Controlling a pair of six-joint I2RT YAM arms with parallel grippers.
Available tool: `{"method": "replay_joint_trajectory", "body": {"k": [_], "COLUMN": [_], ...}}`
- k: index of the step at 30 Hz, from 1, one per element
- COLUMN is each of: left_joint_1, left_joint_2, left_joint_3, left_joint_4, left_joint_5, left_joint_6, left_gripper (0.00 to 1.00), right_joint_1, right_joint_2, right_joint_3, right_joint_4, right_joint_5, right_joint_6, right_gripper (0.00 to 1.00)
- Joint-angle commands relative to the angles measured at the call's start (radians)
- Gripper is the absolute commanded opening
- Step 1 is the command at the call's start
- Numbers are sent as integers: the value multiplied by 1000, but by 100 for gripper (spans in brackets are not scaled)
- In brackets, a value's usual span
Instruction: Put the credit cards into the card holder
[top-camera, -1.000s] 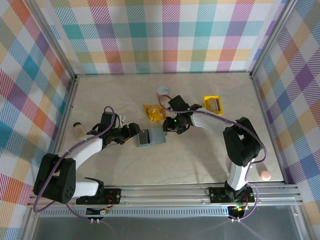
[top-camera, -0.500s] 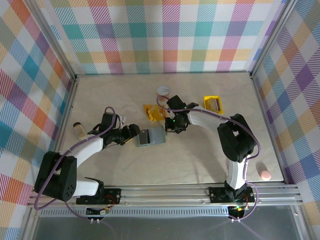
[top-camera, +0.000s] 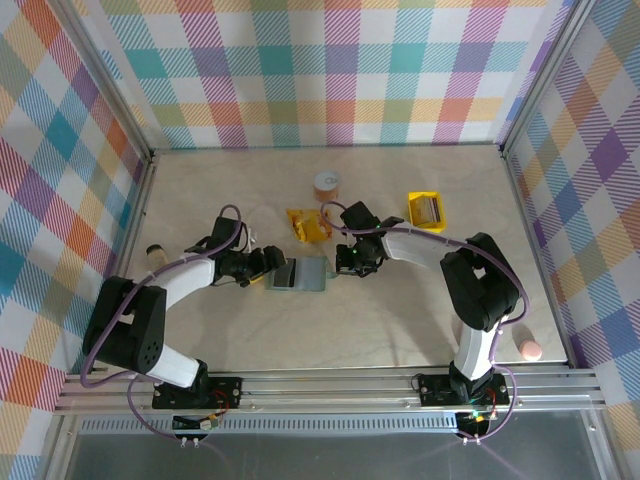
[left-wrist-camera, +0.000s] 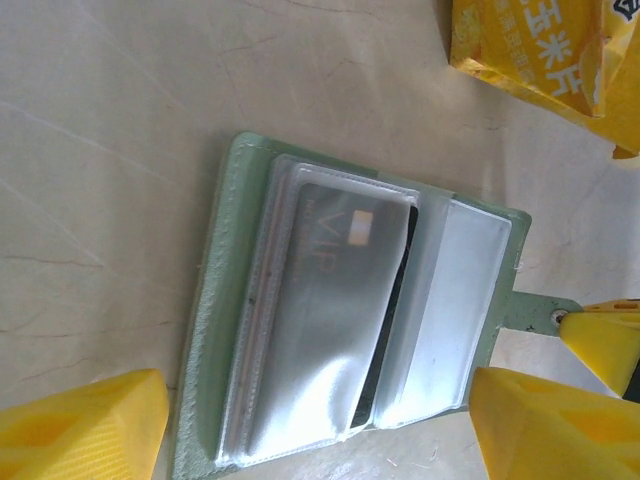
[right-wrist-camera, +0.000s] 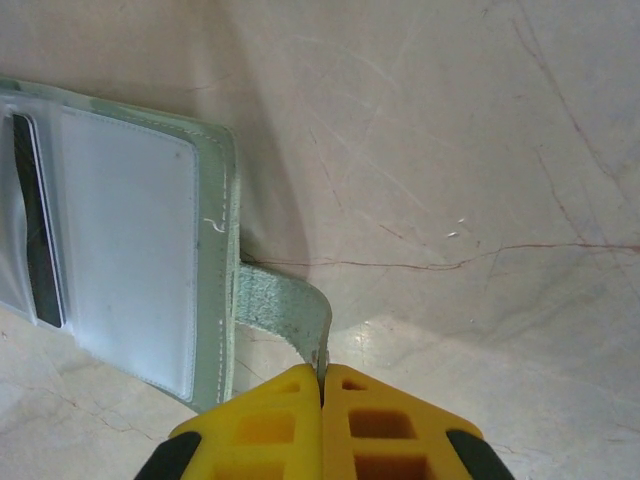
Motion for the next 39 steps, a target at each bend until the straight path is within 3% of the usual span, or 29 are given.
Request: {"method": "replay_joint_trajectory", "body": {"k": [1,9,39], "left_joint_1": [-30,-66,-89], "left_joint_2": [16,60,118], "left_joint_3": [53,115,126], "left_joint_4": [-62,-168,-121], "left_joint_5": [-49,-176,-114], "left_joint_6": [90,143,105], "left_gripper": [79,79,77], "right_joint_1": [4,5,4], "right_joint_2": [-24,-19,-3], "right_joint_3": [-9,-2,12], "right_joint_4": [32,34,39], "right_joint_5": [-32,-36,-48], "right_joint_6": [22,23,23], "right_gripper": [0,0,0]}}
